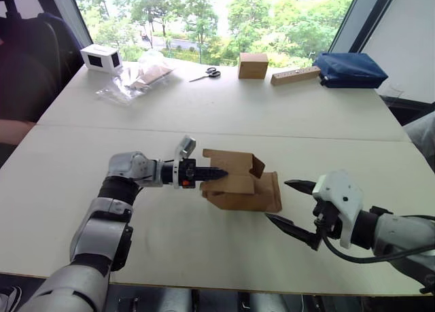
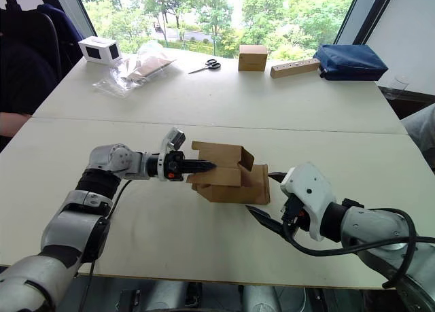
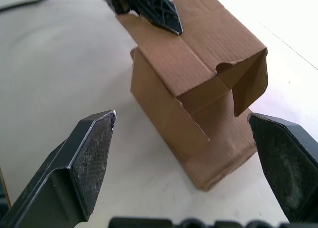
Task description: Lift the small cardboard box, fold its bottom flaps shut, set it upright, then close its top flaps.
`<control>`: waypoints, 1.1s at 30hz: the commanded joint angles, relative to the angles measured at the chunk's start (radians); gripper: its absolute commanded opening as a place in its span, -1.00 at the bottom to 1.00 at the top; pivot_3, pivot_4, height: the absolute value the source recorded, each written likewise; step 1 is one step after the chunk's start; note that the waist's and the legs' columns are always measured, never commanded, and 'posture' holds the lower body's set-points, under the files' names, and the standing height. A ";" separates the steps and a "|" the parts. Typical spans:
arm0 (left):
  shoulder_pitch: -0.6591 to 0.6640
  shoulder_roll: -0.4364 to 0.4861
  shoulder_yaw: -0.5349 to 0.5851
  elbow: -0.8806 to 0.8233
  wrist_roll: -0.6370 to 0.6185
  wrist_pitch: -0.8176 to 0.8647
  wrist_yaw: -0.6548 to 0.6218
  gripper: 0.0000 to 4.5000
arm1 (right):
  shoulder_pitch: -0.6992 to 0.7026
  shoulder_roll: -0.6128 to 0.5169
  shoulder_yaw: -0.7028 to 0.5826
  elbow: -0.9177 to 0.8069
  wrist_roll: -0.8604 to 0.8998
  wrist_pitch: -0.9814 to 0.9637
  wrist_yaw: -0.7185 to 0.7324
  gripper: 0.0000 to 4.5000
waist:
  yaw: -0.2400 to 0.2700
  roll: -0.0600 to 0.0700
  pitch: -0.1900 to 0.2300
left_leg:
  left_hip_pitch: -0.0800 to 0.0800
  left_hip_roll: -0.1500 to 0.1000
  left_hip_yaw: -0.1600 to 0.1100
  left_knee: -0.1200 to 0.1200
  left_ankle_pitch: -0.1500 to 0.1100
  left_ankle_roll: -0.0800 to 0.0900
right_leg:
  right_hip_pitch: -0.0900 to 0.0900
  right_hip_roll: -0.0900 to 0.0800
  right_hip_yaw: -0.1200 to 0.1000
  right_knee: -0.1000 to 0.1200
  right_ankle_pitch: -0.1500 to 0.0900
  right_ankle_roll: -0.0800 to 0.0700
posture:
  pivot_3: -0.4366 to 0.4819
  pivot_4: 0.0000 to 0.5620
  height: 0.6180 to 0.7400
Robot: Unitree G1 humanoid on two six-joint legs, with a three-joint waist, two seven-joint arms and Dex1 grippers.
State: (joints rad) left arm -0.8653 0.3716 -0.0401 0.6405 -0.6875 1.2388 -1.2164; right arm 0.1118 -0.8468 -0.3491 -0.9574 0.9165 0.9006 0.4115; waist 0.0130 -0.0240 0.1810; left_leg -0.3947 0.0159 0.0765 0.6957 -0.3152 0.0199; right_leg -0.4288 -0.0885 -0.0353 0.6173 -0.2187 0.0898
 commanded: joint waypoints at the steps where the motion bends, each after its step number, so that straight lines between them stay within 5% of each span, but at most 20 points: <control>1: -0.047 0.031 0.085 -0.102 -0.043 -0.063 -0.033 -0.99 | -0.058 0.086 -0.095 0.049 0.125 -0.062 -0.091 1.00 | -0.001 0.000 0.000 | 0.000 0.000 0.000 0.000 0.000 0.000 | 0.000 0.000 0.000 0.000 0.000 0.000 | -0.05 -0.47 1.00; 4: -0.065 0.051 0.123 -0.182 -0.059 -0.110 -0.054 -0.99 | -0.123 0.143 -0.137 0.102 0.204 -0.098 -0.175 1.00 | -0.001 0.000 0.000 | 0.000 0.000 0.000 0.000 0.000 0.000 | 0.000 -0.001 0.000 0.000 0.000 0.000 | -0.05 -0.47 1.00; 7: -0.121 0.089 0.157 -0.311 -0.078 -0.179 -0.070 -1.00 | -0.282 0.220 -0.138 0.190 0.251 -0.174 -0.297 0.70 | -0.001 0.001 0.000 | 0.000 0.000 0.000 0.000 0.000 0.000 | 0.000 -0.001 0.000 0.001 0.000 0.000 | -0.05 -0.47 1.00; 17: -0.214 0.177 0.115 -0.400 -0.034 -0.355 -0.181 -1.00 | -0.667 0.270 0.046 0.389 0.147 -0.218 -0.368 -0.98 | -0.005 0.004 0.001 | 0.000 -0.001 0.001 0.001 0.000 0.000 | -0.001 0.000 0.000 0.003 0.000 0.000 | -0.05 -0.47 1.00; 33: -0.237 0.179 0.088 -0.384 -0.036 -0.385 -0.190 -1.00 | -0.702 0.290 0.153 0.324 0.147 -0.174 -0.316 -0.98 | -0.006 0.004 0.001 | -0.002 0.000 0.001 0.002 -0.001 0.002 | -0.001 0.000 0.000 0.002 0.001 0.001 | -0.05 -0.47 1.00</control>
State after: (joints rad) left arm -1.0807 0.5519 0.0492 0.2721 -0.7188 0.8661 -1.3979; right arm -0.5850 -0.5647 -0.1980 -0.5963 1.0566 0.7354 0.0877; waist 0.0070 -0.0195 0.1818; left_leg -0.3963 0.0156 0.0775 0.6976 -0.3162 0.0217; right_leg -0.4298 -0.0884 -0.0352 0.6193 -0.2177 0.0912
